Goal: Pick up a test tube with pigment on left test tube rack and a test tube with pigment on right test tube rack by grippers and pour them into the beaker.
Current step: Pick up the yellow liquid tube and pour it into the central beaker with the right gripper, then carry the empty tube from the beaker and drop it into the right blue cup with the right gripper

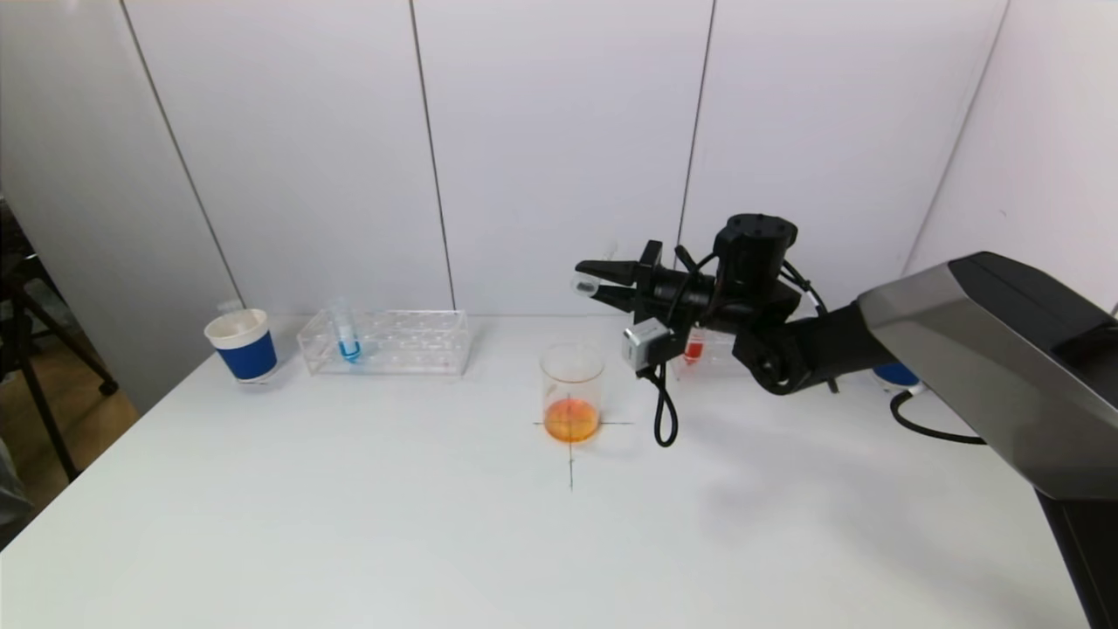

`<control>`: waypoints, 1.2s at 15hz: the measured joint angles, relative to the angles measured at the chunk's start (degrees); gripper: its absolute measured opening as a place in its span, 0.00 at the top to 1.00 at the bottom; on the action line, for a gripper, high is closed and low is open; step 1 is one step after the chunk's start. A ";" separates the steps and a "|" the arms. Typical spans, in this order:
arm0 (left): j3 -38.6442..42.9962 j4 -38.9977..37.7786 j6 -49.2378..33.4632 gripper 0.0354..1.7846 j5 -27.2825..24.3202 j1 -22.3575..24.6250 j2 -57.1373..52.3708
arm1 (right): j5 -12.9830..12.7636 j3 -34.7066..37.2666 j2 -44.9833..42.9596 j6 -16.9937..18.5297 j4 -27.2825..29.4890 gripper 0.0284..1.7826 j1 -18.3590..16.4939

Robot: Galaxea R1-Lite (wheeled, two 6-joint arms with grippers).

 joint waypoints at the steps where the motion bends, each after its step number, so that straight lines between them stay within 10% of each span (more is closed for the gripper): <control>1: 0.00 0.00 0.00 0.01 0.02 0.00 0.00 | -0.20 0.04 -0.16 -0.13 0.01 0.75 0.02; 9: 0.00 0.00 -0.01 0.01 0.02 0.00 0.00 | -1.07 4.12 -0.94 2.58 0.04 0.75 0.16; 18: 0.00 0.00 -0.01 0.01 0.00 0.00 0.00 | -9.09 3.73 -3.44 32.33 -1.23 0.75 0.30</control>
